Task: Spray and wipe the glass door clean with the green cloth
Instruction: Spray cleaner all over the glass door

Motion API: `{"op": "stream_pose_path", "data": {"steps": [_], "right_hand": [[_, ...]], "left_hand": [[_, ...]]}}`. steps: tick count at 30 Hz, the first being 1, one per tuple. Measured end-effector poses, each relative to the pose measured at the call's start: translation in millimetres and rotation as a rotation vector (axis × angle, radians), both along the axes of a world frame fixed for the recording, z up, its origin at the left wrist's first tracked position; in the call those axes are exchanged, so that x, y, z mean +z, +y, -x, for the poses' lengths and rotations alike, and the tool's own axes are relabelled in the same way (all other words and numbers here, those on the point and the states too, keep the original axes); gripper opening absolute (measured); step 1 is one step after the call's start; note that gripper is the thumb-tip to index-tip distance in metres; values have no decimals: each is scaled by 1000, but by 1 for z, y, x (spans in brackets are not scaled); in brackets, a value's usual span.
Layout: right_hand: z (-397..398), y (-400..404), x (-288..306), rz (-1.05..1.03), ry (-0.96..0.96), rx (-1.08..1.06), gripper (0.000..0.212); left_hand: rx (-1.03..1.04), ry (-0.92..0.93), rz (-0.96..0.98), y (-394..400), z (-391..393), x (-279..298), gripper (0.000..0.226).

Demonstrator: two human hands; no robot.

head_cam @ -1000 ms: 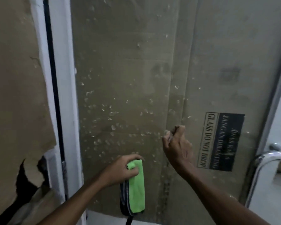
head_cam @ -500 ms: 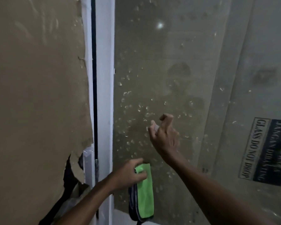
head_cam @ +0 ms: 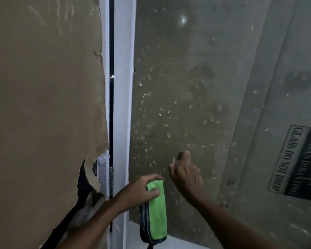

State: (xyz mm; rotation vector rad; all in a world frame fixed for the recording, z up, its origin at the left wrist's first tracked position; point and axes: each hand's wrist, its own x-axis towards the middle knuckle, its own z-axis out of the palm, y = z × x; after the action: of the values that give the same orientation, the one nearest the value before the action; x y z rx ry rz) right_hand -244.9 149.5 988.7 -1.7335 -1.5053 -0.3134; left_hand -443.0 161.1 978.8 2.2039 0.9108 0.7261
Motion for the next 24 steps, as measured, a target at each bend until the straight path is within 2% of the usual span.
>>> {"op": "stream_pose_path", "data": {"steps": [3, 6, 9, 13, 18, 24], "right_hand": [[-18, -10, -16, -37, 50, -18, 25], [-34, -23, -26, -54, 70, -39, 19], [-58, -39, -35, -60, 73, -148, 18], [-89, -66, -46, -144, 149, -200, 29], [-140, -100, -54, -142, 216, -345, 17], [-188, -149, -58, -240, 367, -483, 20]], "left_hand": [[-29, -15, 29, -5, -9, -5, 34], [-64, -12, 69, -9, -21, -15, 33], [-108, 9, 104, -16, -34, -25, 34], [-147, -8, 141, -24, -54, -29, 32], [-187, 35, 144, -25, -82, -40, 39], [-263, 8, 120, -36, -118, -43, 33]]}}
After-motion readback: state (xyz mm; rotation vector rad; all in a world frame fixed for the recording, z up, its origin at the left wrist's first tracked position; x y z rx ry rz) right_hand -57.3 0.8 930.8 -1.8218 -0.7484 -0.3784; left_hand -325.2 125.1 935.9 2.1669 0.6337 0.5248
